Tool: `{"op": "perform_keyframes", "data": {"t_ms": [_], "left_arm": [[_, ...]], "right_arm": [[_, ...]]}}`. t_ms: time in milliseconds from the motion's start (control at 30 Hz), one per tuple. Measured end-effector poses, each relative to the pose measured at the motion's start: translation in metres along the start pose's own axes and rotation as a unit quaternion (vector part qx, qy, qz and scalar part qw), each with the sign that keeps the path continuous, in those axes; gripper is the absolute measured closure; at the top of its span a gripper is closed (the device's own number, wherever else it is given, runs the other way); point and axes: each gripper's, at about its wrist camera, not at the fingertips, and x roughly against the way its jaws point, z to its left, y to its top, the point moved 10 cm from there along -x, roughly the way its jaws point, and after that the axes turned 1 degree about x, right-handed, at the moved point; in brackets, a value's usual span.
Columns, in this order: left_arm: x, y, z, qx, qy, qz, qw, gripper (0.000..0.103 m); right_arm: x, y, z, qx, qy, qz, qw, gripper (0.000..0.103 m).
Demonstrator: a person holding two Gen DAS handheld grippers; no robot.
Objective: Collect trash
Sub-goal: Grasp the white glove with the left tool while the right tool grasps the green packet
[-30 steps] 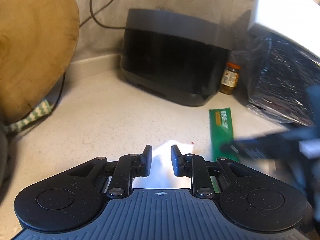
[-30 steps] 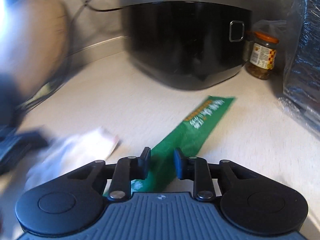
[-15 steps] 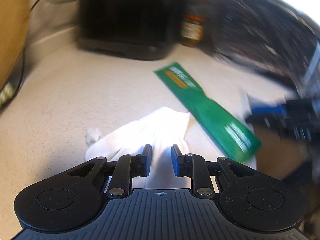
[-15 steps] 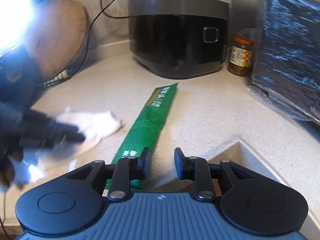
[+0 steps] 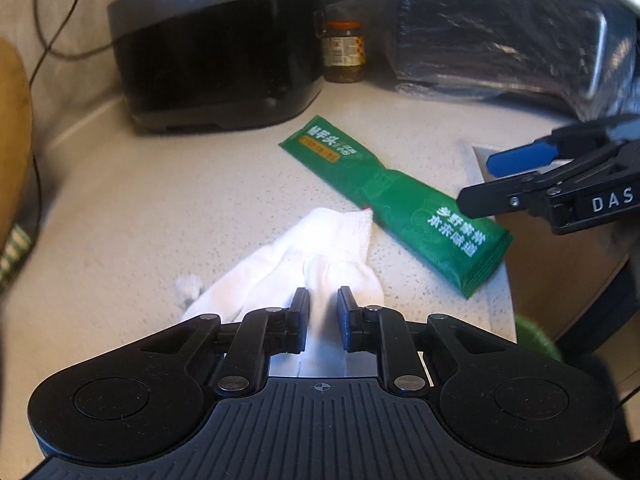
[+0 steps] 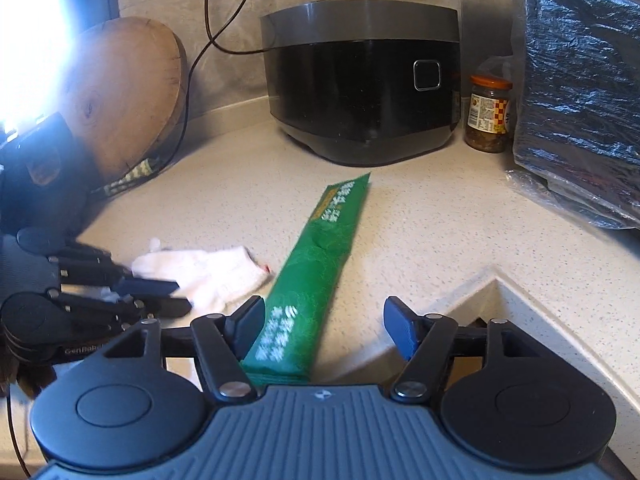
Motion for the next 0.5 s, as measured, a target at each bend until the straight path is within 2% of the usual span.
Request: {"op": "perform_keyframes", "data": {"t_ms": [33,100,200,367,400,433,500], "left_arm": [[0.0,0.001,0.001,0.003,-0.003,0.001,1.0,0.084],[0.0,0.001,-0.001,-0.003,0.002,0.003,1.0,0.084],[0.001,0.001,-0.006,-0.021,0.022,0.0,0.9995,0.084],[0.0,0.002,-0.004,0.007,0.026,0.002,0.9996,0.084],[0.0,0.002,-0.003,0.013,0.023,0.002,0.9996,0.084],[-0.001,0.002,-0.002,0.017,0.02,0.002,0.9997,0.084],[-0.001,0.002,-0.001,0.02,0.017,0.001,0.9997,0.084]], "right_arm": [[-0.003,0.004,0.002,-0.004,0.001,-0.002,1.0,0.03],[-0.015,0.012,0.004,-0.008,-0.004,-0.002,1.0,0.029],[-0.042,0.02,0.002,-0.013,-0.042,0.015,0.999,0.029],[-0.077,0.029,0.005,-0.024,-0.044,0.04,0.998,0.029],[-0.082,0.029,0.005,-0.031,-0.039,0.048,0.998,0.035],[-0.085,0.029,0.005,-0.036,-0.034,0.055,0.997,0.048],[-0.088,0.027,0.007,-0.025,-0.03,0.058,0.998,0.059]]}}
